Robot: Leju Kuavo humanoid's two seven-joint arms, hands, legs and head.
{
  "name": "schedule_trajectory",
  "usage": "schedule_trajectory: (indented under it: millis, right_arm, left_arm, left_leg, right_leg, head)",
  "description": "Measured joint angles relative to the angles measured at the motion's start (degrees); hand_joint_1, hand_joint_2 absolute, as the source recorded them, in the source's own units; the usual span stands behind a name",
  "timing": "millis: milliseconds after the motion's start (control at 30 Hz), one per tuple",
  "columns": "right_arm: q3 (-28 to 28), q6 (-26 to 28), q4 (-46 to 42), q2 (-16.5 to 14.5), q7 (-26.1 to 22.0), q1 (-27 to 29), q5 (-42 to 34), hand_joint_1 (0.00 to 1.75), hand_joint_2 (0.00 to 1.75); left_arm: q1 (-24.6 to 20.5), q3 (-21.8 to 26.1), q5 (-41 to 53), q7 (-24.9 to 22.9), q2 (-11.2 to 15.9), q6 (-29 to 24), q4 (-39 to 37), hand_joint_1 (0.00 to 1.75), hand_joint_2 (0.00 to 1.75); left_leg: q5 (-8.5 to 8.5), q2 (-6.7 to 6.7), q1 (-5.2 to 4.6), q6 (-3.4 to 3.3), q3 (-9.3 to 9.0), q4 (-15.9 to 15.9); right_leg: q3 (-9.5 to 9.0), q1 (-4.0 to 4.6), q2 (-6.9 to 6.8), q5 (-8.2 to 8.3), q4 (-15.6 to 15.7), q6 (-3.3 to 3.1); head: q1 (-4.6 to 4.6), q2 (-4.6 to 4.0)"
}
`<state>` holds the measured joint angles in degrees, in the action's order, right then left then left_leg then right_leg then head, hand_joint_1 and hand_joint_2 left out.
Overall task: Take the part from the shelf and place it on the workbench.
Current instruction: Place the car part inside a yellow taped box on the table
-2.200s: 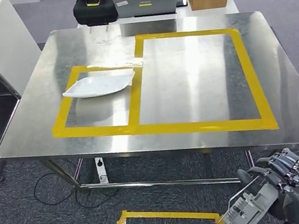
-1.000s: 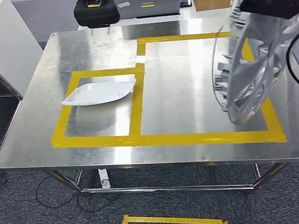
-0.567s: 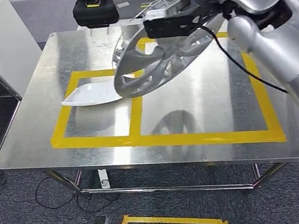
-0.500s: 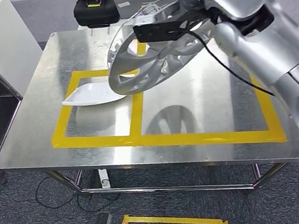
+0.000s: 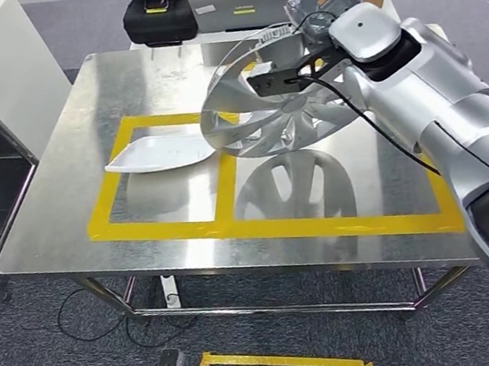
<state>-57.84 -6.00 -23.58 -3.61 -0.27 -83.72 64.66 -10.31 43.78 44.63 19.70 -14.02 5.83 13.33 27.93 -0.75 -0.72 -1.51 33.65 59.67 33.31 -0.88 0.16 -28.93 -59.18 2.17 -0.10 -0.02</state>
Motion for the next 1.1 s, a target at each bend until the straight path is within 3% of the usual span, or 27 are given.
schedule_trajectory:
  millis: [100, 367, 500, 600, 800, 1100]
  right_arm:
    - [-1.72, -1.34, 1.52, 0.37, -1.49, -0.51, 2.1, 0.0, 0.0]
    - [-5.99, -6.88, 3.57, 2.67, -6.9, -1.65, 4.98, 0.0, 0.0]
    - [-7.77, -7.32, 4.32, 3.83, -7.53, -0.51, 6.25, 0.0, 0.0]
    - [-8.63, -9.89, 4.85, 4.66, -7.85, 0.26, 5.42, 0.0, 0.0]
    - [-8.55, -22.26, 5.66, 6.08, -11.5, 1.38, -0.73, 0.0, 0.0]
    - [-9.1, -26.82, 5.77, 7.07, -13.58, 1.95, -0.06, 0.0, 0.0]
  left_arm:
    - [0.29, 0.0, -0.53, 0.34, -0.01, -0.21, 0.0, 0.0, 1.75]
    - [1.14, 0.0, -1.34, 1.35, 0.01, -1.55, 0.0, 0.0, 1.75]
    - [1.38, 0.0, -1.71, 1.41, 0.04, -1.98, 0.0, 0.0, 0.0]
    - [1.45, -0.01, -1.79, 1.4, 0.08, -2.27, 0.0, 0.0, 0.0]
    - [1.48, -0.73, -1.25, 0.96, 0.12, -2.23, 0.0, 0.0, 0.0]
    - [1.3, -2.09, -1.1, 0.34, 0.38, -2.21, 0.0, 0.0, 0.0]
  left_leg:
    - [0.04, 0.0, 0.0, 0.02, -0.33, -0.02]
    - [0.03, 0.01, 0.0, 0.04, -0.87, -0.05]
    - [-0.1, 0.04, -0.02, 0.09, -0.74, -0.04]
    - [-0.15, 0.09, -0.02, 0.08, -0.62, 0.0]
    - [-0.13, 0.09, 0.0, 0.05, -0.42, -0.01]
    - [-0.1, 0.1, 0.0, 0.07, -0.29, -0.05]
  right_leg:
    - [-0.32, 0.0, 0.01, -0.02, 0.03, -0.01]
    - [-0.89, 0.02, -0.02, -0.02, 0.09, -0.15]
    - [-0.74, 0.0, 0.09, 0.24, 0.11, -0.09]
    - [-0.58, -0.01, 0.16, 0.33, 0.11, -0.07]
    - [-0.37, 0.0, 0.16, 0.28, 0.11, -0.07]
    - [-0.23, 0.01, 0.16, 0.19, 0.11, -0.09]
  head:
    - [-0.01, 0.0]
    - [0.0, 0.0]
    - [0.02, 0.0]
    - [-0.01, 0.0]
    - [-0.02, 0.0]
    - [-0.01, 0.0]
